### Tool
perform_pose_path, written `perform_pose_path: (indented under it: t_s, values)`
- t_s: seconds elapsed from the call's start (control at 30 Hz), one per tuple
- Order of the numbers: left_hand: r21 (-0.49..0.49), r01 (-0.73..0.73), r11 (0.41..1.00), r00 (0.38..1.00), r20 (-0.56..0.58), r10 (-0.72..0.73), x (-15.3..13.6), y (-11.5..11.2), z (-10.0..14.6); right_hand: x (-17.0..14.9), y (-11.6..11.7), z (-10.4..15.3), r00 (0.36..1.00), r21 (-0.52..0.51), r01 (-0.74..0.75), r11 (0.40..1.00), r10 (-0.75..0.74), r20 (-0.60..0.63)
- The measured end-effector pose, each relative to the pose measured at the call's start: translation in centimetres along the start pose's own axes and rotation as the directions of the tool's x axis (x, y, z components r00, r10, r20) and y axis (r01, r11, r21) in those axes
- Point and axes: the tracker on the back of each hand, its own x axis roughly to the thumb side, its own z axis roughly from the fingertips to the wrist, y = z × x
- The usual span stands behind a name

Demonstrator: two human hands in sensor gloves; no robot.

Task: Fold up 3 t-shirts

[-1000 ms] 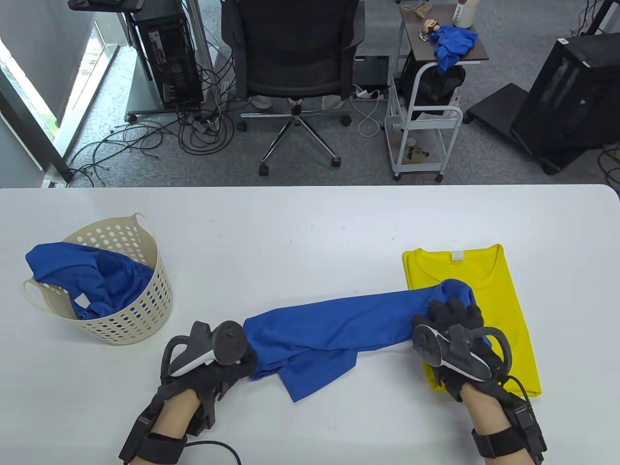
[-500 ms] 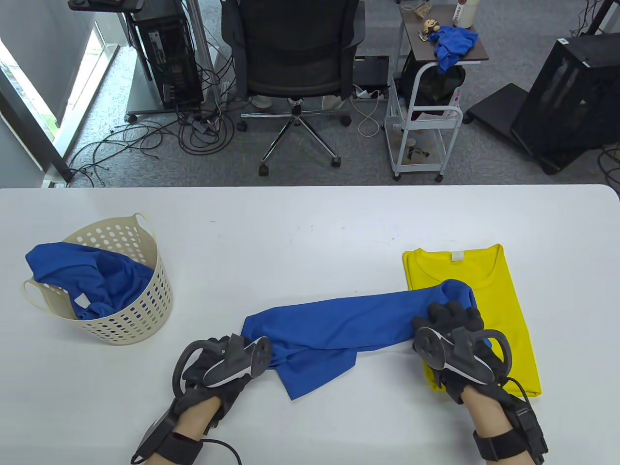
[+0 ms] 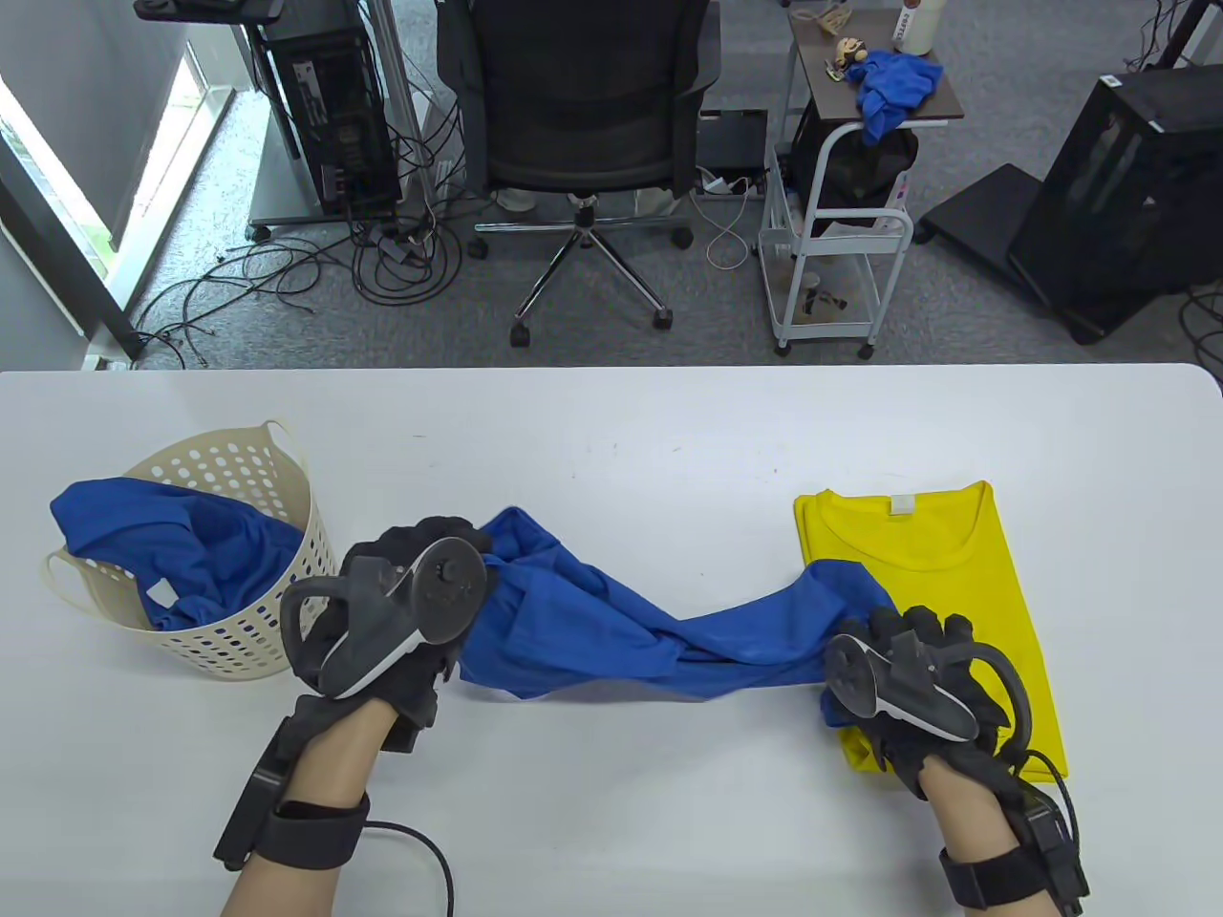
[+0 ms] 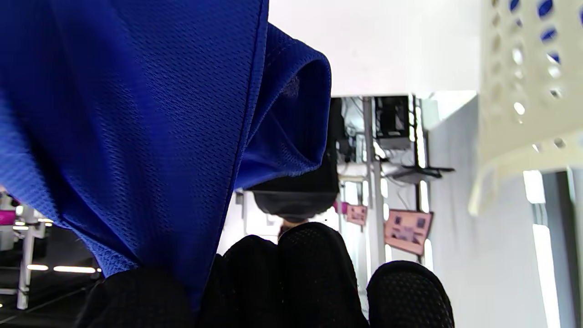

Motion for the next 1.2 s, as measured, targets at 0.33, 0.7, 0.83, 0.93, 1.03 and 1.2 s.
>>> perform_pose_path:
  t_s: [0.33, 0.7, 0.83, 0.93, 1.03, 1.2]
  values:
    - [-0.033, 0.043, 0.999, 0.992, -0.120, -0.046, -3.4, 0.1, 0.1, 0.5, 0.7, -0.8, 0.991, -0.072, -0.123, 0.990, 0.118, -0.064]
    - [0.072, 0.057, 0.996, 0.973, -0.228, -0.040, -7.5, 4.9, 0.7, -11.6, -7.9, 2.1, 0.887, -0.404, 0.158, 0.901, -0.310, -0.344]
    - [0.018, 0.079, 0.997, 0.973, -0.219, -0.073, -7.0, 3.2, -0.1, -10.7, -5.0, 0.1, 0.847, -0.410, 0.130, 0.903, -0.316, -0.427]
    - [-0.008, 0.120, 0.993, 0.971, -0.208, -0.119, -6.2, 2.3, -0.7, -6.3, -4.5, -0.2, 0.898, -0.423, 0.237, 0.875, -0.363, -0.249]
    - [-0.023, 0.112, 0.993, 0.972, -0.204, -0.114, -5.6, 2.0, -1.0, -0.5, -4.7, -0.6, 0.958, -0.201, 0.286, 0.937, -0.285, 0.034]
    - [-0.014, 0.141, 0.990, 0.968, -0.206, -0.141, -5.3, 2.5, -0.7, 7.6, -2.0, -0.6, 0.972, 0.090, 0.020, 0.996, -0.041, 0.232]
